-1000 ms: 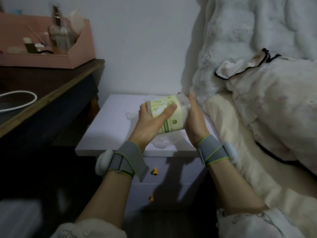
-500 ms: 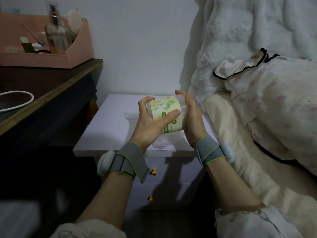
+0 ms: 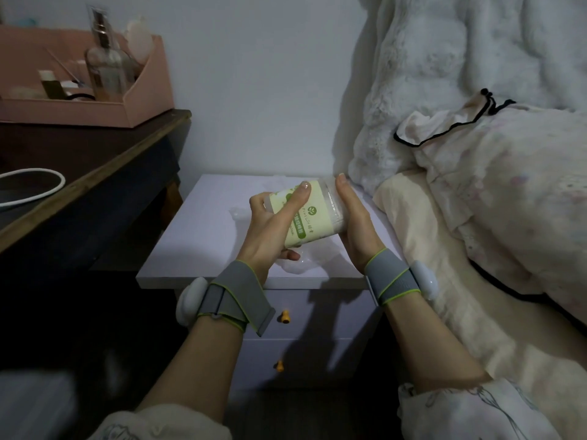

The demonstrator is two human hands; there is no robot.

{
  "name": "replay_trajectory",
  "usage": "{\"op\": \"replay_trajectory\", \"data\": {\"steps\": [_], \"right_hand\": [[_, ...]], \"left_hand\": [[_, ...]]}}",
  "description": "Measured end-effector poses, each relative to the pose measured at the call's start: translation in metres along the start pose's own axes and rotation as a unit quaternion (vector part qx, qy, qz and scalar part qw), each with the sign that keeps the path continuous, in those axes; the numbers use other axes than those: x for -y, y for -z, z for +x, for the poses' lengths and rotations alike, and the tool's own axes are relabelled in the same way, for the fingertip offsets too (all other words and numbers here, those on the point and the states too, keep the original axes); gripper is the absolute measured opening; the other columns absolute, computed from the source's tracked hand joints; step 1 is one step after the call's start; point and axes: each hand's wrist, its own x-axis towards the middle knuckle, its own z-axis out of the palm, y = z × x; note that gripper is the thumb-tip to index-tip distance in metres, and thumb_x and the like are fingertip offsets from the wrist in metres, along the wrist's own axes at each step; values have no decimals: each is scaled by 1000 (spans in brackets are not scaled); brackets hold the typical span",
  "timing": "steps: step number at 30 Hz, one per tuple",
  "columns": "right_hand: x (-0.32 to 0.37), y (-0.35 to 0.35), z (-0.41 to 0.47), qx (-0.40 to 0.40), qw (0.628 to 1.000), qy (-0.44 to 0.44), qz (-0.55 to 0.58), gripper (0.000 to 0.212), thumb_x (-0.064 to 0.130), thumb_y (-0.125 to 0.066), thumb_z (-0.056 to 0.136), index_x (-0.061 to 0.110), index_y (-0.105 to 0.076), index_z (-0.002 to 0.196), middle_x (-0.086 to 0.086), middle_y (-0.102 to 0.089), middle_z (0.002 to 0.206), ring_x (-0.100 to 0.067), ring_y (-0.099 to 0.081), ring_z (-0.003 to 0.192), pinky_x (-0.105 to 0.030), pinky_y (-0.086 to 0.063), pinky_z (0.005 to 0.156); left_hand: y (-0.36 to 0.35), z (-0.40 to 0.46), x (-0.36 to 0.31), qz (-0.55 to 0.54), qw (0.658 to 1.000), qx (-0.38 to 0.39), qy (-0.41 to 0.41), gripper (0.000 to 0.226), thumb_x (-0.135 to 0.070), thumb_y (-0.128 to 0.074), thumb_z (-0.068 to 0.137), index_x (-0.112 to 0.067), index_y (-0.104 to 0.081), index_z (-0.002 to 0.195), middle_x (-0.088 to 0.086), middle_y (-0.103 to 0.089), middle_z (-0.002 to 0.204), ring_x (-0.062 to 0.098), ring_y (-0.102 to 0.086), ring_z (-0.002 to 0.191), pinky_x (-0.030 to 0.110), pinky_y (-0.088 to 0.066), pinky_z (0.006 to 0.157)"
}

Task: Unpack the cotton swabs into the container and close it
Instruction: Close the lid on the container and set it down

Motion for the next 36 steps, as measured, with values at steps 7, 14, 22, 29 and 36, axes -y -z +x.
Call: {"op": "replay_trajectory", "data": {"steps": [7,14,22,29,36], "right_hand": [[-3,7,5,-5,997,-2,75,32,40,-32,97,26,-61,95,2,-68,87,-15,-63,83,-39,-48,85],[-6,4,7,15,995,-22,95,46,43,-30,97,19,-66,82,-1,-71,76,-19,-64,78,-36,-48,82],[-5,-1,1,38,998,-21,45,44,37,-24,99,23,-63,85,1,-67,83,-15,-61,84,-31,-46,85],[-2,3,3,9,999,-36,1,49,43,-21,98,18,-60,84,-6,-60,74,-20,-56,66,-27,-40,51],[-5,5,4,17,998,-43,32,51,48,-22,97,22,-64,83,-1,-65,79,-17,-56,70,-28,-38,57]], "left_hand": [[1,3,-1,51,998,16,-45,46,-48,-60,83,-27,-34,115,4,-64,95,20,-61,69,26,-46,51],[-2,6,3,47,998,-22,-35,47,-50,-61,82,-28,-36,115,6,-64,100,24,-63,74,27,-44,52],[7,10,3,21,999,-21,30,52,-57,-61,78,-22,-45,114,6,-66,87,25,-62,63,25,-42,48],[8,5,3,69,996,60,-4,75,-59,-64,74,-29,-26,131,10,-58,113,19,-62,67,24,-45,45],[5,5,4,87,994,49,-50,62,-42,-67,78,-29,-25,122,2,-57,109,19,-59,69,24,-44,48]]}}
